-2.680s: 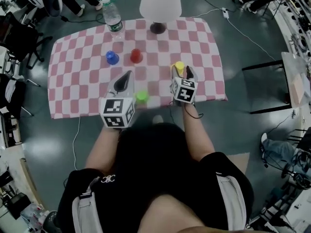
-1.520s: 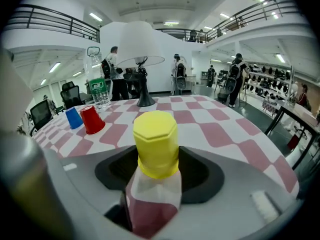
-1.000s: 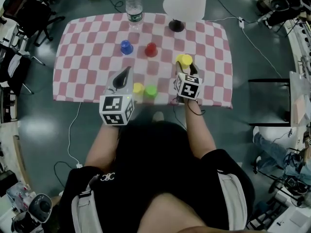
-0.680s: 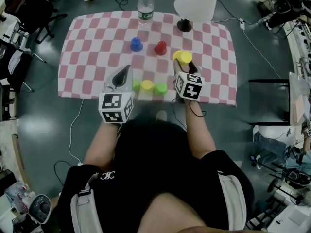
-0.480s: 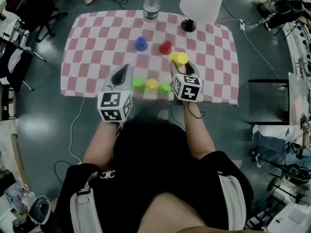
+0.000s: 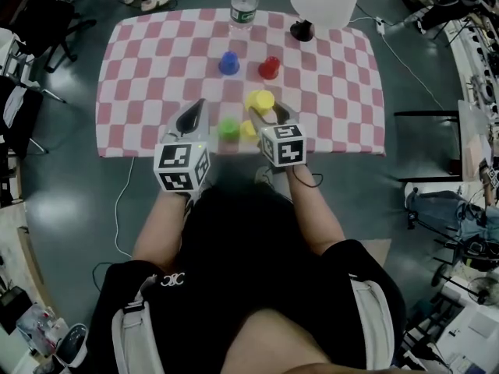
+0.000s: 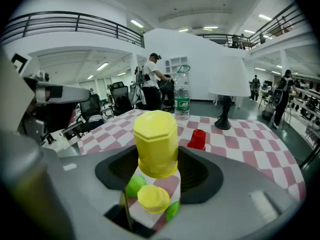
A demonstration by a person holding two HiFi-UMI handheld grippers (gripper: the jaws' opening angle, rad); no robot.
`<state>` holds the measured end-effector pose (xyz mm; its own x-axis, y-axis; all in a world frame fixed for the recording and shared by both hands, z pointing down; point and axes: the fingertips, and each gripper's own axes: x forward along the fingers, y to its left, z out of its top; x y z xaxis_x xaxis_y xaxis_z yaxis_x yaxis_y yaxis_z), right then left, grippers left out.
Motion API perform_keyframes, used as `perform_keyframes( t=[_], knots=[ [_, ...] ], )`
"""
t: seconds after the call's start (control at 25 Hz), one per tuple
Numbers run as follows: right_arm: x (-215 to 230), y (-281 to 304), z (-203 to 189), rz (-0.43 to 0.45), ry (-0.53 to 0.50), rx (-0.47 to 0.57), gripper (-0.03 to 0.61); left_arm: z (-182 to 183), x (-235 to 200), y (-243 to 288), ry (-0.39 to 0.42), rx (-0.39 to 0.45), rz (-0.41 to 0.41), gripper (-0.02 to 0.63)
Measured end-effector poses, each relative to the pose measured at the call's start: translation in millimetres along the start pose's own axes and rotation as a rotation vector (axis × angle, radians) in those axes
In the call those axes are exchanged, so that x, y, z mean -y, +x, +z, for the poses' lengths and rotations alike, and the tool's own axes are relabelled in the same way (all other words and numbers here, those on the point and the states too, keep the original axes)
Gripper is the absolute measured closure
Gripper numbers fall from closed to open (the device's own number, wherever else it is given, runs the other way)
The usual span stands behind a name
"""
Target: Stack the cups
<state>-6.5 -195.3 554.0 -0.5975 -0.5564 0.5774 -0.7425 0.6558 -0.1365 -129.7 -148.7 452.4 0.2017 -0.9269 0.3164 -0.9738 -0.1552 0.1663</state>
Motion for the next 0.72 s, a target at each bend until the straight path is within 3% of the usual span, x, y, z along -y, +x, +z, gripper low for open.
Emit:
perform_keyframes(
  t=[0.32, 0.72],
  knots=[
    [-34, 2, -42, 0.124, -0.012, -0.114, 0.334, -12, 2, 3, 0.005, -0.035, -0.061, 0.615],
    [-47, 11, -78, 0.112, -0.070, -0.197, 0.333, -14, 1, 1, 0.015, -0.041, -0.082, 0.615]
  ],
)
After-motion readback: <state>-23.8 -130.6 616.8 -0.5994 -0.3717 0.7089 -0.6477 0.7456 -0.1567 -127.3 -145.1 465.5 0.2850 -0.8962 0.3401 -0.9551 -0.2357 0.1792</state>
